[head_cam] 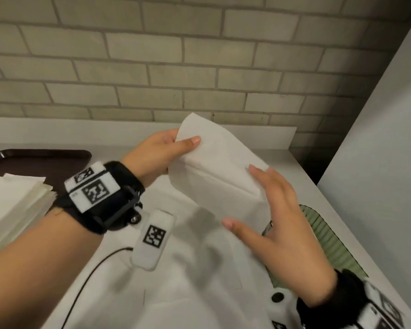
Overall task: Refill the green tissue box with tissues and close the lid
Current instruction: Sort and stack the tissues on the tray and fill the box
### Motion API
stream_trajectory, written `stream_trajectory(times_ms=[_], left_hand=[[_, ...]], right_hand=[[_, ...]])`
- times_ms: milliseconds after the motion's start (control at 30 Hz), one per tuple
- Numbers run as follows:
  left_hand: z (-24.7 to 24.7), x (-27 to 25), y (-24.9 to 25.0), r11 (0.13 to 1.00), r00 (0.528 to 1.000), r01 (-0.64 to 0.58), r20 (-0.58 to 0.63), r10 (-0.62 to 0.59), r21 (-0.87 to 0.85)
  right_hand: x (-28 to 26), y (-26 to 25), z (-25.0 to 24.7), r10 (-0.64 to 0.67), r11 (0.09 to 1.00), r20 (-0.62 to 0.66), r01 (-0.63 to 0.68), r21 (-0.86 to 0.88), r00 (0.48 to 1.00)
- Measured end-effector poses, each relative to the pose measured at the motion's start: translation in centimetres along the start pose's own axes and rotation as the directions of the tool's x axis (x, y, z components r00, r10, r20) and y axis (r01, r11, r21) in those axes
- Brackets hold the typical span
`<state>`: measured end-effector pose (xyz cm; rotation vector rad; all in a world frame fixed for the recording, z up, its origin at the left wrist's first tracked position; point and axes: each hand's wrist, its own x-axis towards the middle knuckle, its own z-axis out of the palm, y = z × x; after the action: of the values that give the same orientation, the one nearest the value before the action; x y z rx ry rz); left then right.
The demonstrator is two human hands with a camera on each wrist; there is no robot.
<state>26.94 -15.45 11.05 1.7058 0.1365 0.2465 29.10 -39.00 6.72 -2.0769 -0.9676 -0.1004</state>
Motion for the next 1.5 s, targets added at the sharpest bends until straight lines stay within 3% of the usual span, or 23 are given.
stream_trajectory(times_ms=[100, 200, 267, 367, 433, 600, 733, 833, 1033, 1200, 1333, 1433, 1500], left_hand=[[-0.1, -1.6, -0.5, 0.991, 1.000, -0.001, -0.031, -0.004, -0.134], [-0.3, -2.9, -1.3, 0.977, 0.994, -0.032, -0.105, 0.010, -0.213], [-0.3, -3.7, -1.9, 0.976, 0.985, -0.047, -0.171, 0.010, -0.214], [-0.3, -5.0, -3.3, 0.986, 0.975, -0.074, -0.217, 0.041, -0.147], [-0.5, -6.1, -4.3, 0.994, 0.984, -0.075, -0.170, 0.060, -0.084], [-1.4, -9.0, -6.7, 0.996, 0.997, 0.052, -0.049, -0.056, -0.068], [-1.8, -10.9, -7.9, 0.998, 0.994, 0.069, -0.090, -0.069, 0.000], [-1.9, -11.9, -8.4, 0.992, 0.985, 0.126, -0.117, -0.126, -0.009], [-2.4, -12.7, -9.1, 0.954, 0.964, 0.218, -0.106, -0.243, -0.208], [-2.1, -12.7, -9.1, 0.802, 0.903, 0.364, -0.031, -0.429, -0.474], [-0.9, -13.2, -8.9, 0.875, 0.905, 0.425, 0.096, -0.414, -0.234], [0.3, -13.1, -8.2, 0.966, 0.966, 0.254, 0.067, -0.251, -0.048], [1.0, -12.7, -7.4, 0.983, 0.984, 0.170, 0.049, -0.173, 0.067]], right_hand=[[0.7, -0.4, 0.8, 0.098, 0.962, -0.089, -0.071, 0.263, 0.991], [1.1, -0.8, 1.2, 0.221, 0.780, -0.113, -0.106, 0.617, 0.969], [1.1, -0.9, 1.5, 0.302, 0.683, -0.057, -0.174, 0.709, 0.951], [1.0, -0.8, 1.8, 0.352, 0.634, 0.014, -0.249, 0.732, 0.936], [0.7, -0.8, 1.9, 0.343, 0.609, 0.096, -0.299, 0.735, 0.934], [-0.6, -0.3, 1.9, 0.374, 0.614, 0.174, -0.384, 0.689, 0.911], [-1.6, 0.3, 3.1, 0.357, 0.547, 0.223, -0.396, 0.738, 0.907], [-2.0, 0.8, 3.9, 0.358, 0.567, 0.276, -0.443, 0.695, 0.892], [-2.4, 0.2, 4.1, 0.393, 0.606, 0.364, -0.536, 0.588, 0.844], [-2.8, 0.0, 4.0, 0.403, 0.609, 0.341, -0.527, 0.593, 0.849], [-3.3, 0.0, 3.7, 0.386, 0.633, 0.278, -0.471, 0.614, 0.880], [-3.8, 0.3, 3.1, 0.405, 0.598, 0.228, -0.445, 0.666, 0.885], [-4.3, 0.6, 2.5, 0.400, 0.568, 0.246, -0.450, 0.690, 0.883]])
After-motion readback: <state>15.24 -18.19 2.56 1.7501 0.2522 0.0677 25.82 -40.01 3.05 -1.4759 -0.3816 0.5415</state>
